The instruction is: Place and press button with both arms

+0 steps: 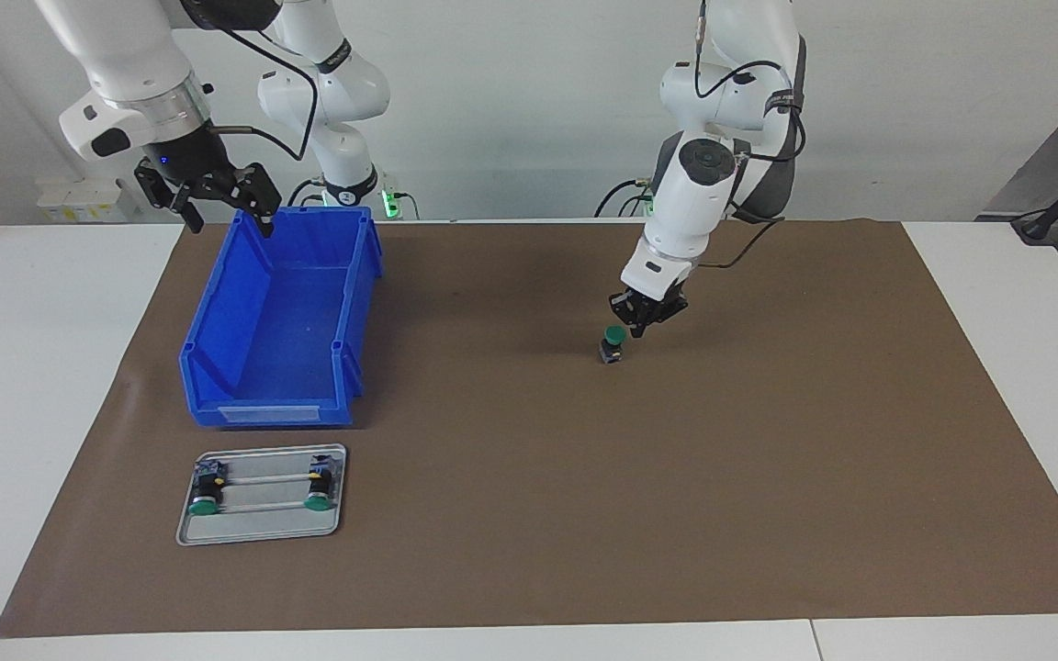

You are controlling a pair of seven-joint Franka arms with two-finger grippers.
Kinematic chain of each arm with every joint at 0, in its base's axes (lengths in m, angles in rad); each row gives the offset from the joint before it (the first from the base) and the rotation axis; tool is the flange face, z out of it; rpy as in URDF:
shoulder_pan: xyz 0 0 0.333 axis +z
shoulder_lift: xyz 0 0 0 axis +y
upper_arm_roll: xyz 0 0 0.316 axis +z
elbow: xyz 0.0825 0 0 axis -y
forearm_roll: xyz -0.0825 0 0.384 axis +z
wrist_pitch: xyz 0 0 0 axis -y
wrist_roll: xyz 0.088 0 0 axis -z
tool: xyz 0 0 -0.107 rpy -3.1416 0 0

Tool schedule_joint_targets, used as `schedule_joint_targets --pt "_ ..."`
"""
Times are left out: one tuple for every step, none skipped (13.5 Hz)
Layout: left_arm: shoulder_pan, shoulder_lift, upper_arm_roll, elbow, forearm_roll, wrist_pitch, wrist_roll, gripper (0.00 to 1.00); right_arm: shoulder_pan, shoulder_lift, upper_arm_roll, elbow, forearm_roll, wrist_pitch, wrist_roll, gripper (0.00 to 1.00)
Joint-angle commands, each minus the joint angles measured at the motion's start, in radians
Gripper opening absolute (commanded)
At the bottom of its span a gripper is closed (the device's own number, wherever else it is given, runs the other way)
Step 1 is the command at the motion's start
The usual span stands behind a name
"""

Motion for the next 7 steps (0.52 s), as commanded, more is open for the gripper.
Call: schedule_joint_targets --pt "-0.027 -0.029 0.012 -0.044 0.019 0.028 -0.029 0.0 -0.017 -0.025 0.008 -0.046 0.004 0.056 -0.017 1.0" --pt "-0.038 -0.025 0.013 -0.051 0.015 0.035 -0.03 0.0 -0.017 -0.023 0.008 -0.046 0.003 0.056 -0.017 1.0" --pt "-0.04 -0.025 0.013 -0.063 0.015 0.047 -0.03 0.0 -0.017 -0.025 0.01 -0.046 0.003 0.056 -0.019 1.0" --pt "-0.041 -0.025 0.013 -0.074 0.012 0.053 -0.032 0.0 -0.017 -0.025 0.01 -0.046 0.003 0.055 -0.019 1.0" --pt "-0.044 -0.025 0.012 -0.076 0.012 0.055 -0.038 0.0 -0.017 -0.025 0.01 -0.046 0.003 0.056 -0.019 1.0" --pt "-0.052 -0.025 0.012 -0.076 0.011 0.055 -0.054 0.0 -0.017 -0.025 0.01 -0.046 0.003 0.055 -0.019 1.0" --pt "-0.053 -0.025 0.012 -0.074 0.005 0.065 -0.067 0.0 -0.017 -0.025 0.01 -0.046 0.003 0.056 -0.019 1.0"
